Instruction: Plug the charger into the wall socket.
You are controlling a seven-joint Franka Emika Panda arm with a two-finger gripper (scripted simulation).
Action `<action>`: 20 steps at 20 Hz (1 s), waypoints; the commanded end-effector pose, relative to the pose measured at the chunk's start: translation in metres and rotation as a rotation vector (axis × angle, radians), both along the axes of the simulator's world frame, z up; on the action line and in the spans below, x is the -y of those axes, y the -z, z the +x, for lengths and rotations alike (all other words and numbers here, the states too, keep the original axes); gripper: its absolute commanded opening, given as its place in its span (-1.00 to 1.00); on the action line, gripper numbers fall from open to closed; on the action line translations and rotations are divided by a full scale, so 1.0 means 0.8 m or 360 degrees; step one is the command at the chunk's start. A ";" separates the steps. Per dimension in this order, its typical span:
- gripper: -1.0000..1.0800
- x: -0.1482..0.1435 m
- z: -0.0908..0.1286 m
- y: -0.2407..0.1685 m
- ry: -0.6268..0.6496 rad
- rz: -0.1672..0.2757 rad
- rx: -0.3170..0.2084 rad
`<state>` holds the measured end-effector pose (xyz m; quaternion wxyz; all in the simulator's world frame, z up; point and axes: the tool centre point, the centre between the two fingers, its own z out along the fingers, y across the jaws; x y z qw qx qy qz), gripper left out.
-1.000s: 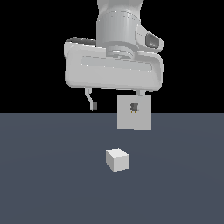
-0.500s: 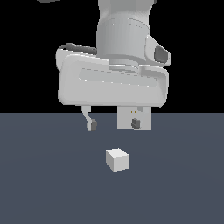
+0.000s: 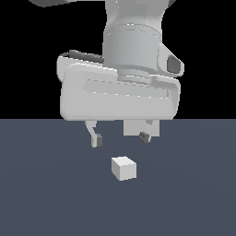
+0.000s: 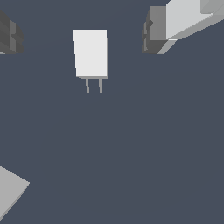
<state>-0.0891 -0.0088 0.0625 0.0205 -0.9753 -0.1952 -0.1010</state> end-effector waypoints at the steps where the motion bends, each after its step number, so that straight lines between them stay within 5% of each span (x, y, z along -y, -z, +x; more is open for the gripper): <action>1: 0.92 0.000 0.000 0.000 -0.0001 0.0000 0.0001; 20: 0.92 0.000 -0.001 0.063 -0.0005 -0.0001 0.0002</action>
